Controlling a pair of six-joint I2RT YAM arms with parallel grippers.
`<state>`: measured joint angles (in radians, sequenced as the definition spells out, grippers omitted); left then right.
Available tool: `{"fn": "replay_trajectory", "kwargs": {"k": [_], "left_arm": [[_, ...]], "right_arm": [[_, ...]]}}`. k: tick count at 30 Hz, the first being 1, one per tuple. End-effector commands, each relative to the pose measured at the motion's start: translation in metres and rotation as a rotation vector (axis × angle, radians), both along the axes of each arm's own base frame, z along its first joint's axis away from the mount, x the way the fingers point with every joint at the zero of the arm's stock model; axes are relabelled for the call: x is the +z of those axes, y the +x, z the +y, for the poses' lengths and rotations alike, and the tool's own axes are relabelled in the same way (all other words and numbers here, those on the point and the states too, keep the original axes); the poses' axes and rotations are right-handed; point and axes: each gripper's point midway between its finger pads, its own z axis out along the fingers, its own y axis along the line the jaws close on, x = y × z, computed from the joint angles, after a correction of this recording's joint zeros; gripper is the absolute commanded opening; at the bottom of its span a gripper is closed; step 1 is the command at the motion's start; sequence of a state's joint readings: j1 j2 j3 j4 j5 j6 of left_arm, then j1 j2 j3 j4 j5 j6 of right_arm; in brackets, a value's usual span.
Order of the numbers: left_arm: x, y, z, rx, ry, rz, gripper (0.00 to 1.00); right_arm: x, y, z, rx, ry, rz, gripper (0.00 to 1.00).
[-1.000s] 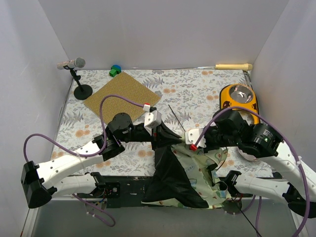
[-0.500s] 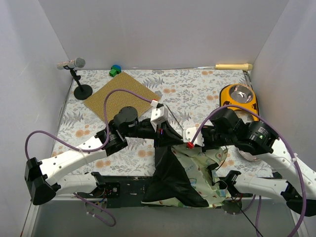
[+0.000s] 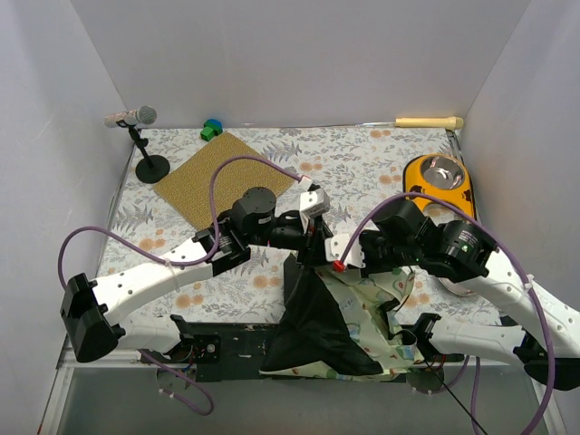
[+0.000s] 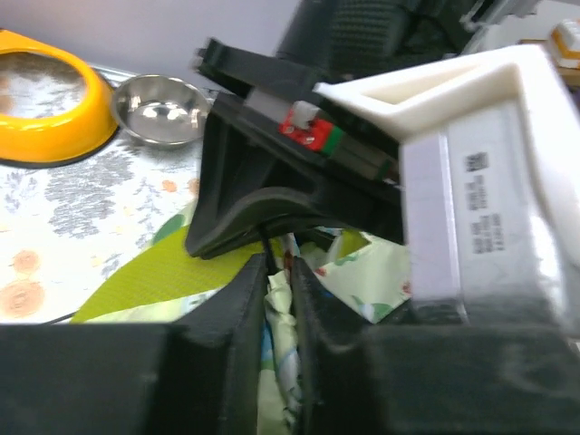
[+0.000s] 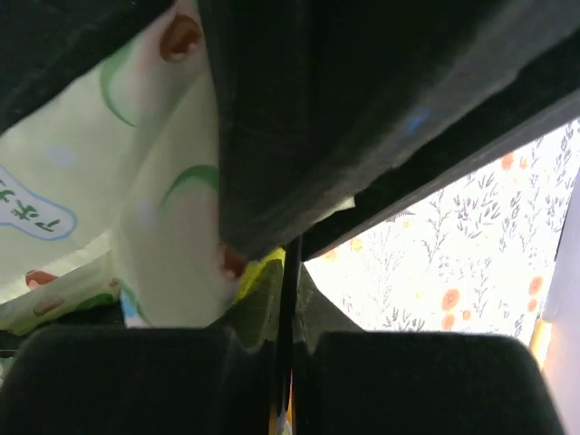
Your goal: Set up the pet tent
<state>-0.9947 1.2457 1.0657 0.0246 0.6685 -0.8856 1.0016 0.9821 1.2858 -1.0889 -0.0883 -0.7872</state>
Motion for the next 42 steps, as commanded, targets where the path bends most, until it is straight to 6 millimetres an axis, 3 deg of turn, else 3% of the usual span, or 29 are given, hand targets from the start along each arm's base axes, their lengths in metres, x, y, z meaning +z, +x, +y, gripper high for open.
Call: {"fn": "replay_trajectory", "kwargs": {"k": [1,4,6,9,14,18,21,25,29,32,36,38,42], "left_arm": [[-0.008,0.013,-0.006,0.059,0.029,0.006,0.01],[-0.012,0.012,0.003,0.076,0.03,-0.007,0.0],[-0.014,0.014,0.014,0.094,0.027,-0.018,0.0],[-0.017,0.019,0.031,0.12,0.019,-0.053,0.0],[-0.022,0.026,0.055,0.136,0.021,-0.068,0.0],[-0.029,0.035,0.069,0.152,0.026,-0.124,0.0],[-0.028,0.038,0.073,0.161,0.012,-0.182,0.0],[-0.015,0.048,0.085,0.175,-0.02,-0.227,0.0],[0.002,0.046,0.105,0.167,-0.067,-0.361,0.0],[0.014,0.044,0.118,0.195,-0.077,-0.499,0.0],[0.06,0.051,0.128,0.277,-0.143,-0.664,0.0],[0.086,0.057,0.127,0.305,-0.171,-0.726,0.0],[0.125,0.061,0.126,0.318,-0.234,-0.875,0.0]], "right_arm": [[-0.003,-0.025,0.026,0.181,0.042,0.05,0.01],[0.004,-0.018,0.027,0.139,0.05,0.031,0.01],[0.016,-0.008,0.027,0.083,0.07,-0.006,0.24],[0.045,0.011,0.028,-0.003,0.128,-0.097,0.5],[0.096,0.013,0.029,-0.117,0.288,-0.084,0.72],[0.123,0.017,0.016,-0.182,0.361,-0.09,0.75],[0.123,0.019,0.006,-0.223,0.38,-0.097,0.76],[0.099,0.019,-0.007,-0.317,0.381,-0.014,0.75],[0.054,-0.001,-0.026,-0.401,0.379,0.155,0.75],[0.044,0.001,-0.03,-0.464,0.409,0.207,0.75],[0.064,0.03,-0.025,-0.549,0.493,0.166,0.75],[0.091,0.044,-0.018,-0.563,0.564,0.145,0.75],[0.119,0.032,0.012,-0.376,0.631,0.211,0.74]]}}
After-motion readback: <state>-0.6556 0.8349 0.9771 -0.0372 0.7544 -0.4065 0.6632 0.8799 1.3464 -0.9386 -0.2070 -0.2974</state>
